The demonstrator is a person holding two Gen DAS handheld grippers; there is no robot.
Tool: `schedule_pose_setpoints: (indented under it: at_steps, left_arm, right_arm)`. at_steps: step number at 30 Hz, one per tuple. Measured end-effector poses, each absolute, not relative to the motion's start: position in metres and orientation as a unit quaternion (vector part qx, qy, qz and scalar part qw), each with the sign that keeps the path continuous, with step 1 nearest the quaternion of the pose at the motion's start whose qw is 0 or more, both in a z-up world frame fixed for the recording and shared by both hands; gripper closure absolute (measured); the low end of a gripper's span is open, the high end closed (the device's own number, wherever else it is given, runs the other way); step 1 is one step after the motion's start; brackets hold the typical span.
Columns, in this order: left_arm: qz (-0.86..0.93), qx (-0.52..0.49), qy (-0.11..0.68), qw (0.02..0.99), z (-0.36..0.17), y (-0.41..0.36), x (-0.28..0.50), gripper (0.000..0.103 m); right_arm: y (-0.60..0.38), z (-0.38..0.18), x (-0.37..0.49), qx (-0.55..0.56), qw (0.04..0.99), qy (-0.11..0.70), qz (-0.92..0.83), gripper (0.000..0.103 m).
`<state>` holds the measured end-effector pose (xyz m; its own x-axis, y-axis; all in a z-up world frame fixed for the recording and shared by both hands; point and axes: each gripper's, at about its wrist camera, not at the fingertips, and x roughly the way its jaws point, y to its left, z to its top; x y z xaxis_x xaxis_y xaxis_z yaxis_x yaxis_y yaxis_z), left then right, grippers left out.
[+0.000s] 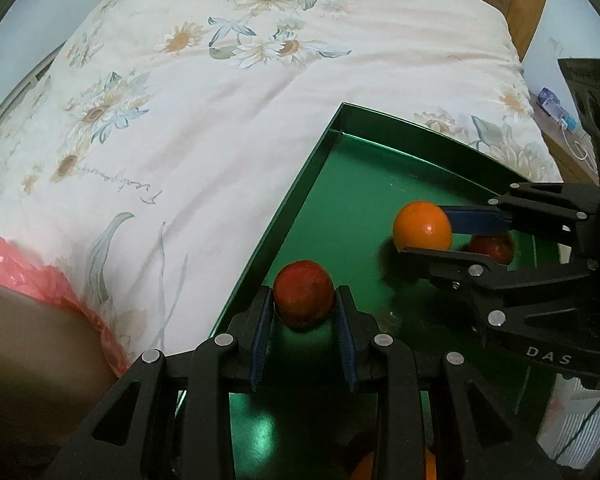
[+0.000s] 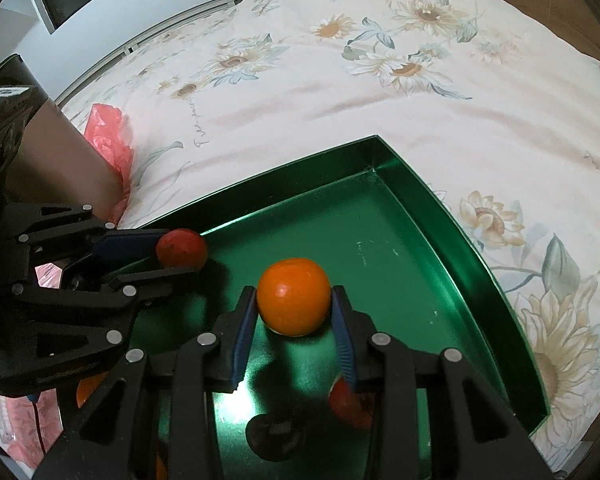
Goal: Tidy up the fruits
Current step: 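Lower the red apple into the tray with the left gripper while the right gripper releases the orange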
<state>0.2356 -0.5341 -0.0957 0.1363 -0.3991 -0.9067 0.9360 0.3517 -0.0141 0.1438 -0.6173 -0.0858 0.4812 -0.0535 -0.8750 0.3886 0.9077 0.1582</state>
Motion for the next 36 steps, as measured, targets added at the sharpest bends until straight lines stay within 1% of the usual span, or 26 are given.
schedule_pose_setpoints:
  at_steps: [18,30,33,36]
  left_arm:
    - [-0.493,0.327,0.414,0.692,-0.099,-0.548,0.235,0.075]
    - [-0.504,0.285,0.434,0.691,-0.101,-0.545,0.245,0.075]
    - [-0.507,0.268,0.441,0.690,-0.103,-0.545,0.248,0.071]
    - [-0.507,0.269,0.439,0.691,-0.104,-0.545,0.247,0.070]
  right_arm:
    - [-0.621,-0.089,0.147,0.183,0.843,0.489,-0.127,0.074]
    - [-0.618,-0.090,0.151,0.184,0.845,0.488,-0.117,0.074]
    - [-0.617,-0.090,0.151,0.184,0.846,0.487,-0.116,0.074]
    - [-0.618,-0.091,0.151,0.185,0.846,0.486,-0.117,0.074]
